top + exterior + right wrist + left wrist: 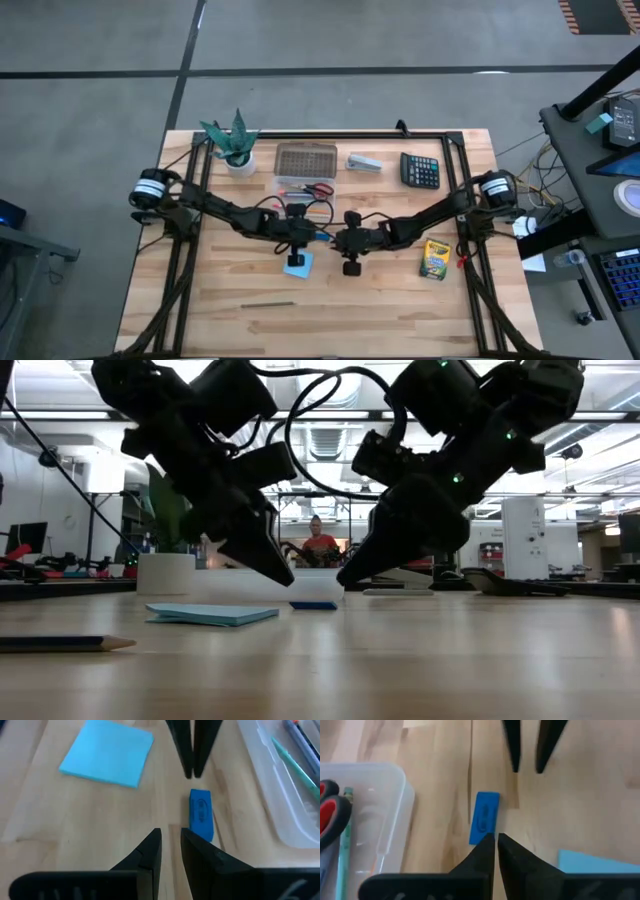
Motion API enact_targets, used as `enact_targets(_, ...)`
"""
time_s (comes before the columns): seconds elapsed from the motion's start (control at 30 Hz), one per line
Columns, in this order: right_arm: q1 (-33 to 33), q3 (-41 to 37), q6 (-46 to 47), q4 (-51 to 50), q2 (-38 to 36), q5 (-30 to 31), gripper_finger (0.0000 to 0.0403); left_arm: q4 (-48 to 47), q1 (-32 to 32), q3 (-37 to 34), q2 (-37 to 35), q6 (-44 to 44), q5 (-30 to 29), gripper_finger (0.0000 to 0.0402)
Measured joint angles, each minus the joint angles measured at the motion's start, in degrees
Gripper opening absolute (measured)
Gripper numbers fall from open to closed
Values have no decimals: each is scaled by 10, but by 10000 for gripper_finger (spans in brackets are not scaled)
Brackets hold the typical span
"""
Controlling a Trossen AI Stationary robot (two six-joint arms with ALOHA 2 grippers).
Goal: Pack school essentials
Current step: Put the blue eraser into the supply box
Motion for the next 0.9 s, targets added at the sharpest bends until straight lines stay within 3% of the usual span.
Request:
enact_targets(0.17,-1,0,-1,15,14,28,63,27,1,-3,8,0,-11,6)
enact_targets(0.5,-7,0,14,30,27,28,68,45,1,-5,38,0,-14,6)
enact_targets(0.9,-13,0,25,46,27,48,181,47,2,-15,38,-2,-25,6)
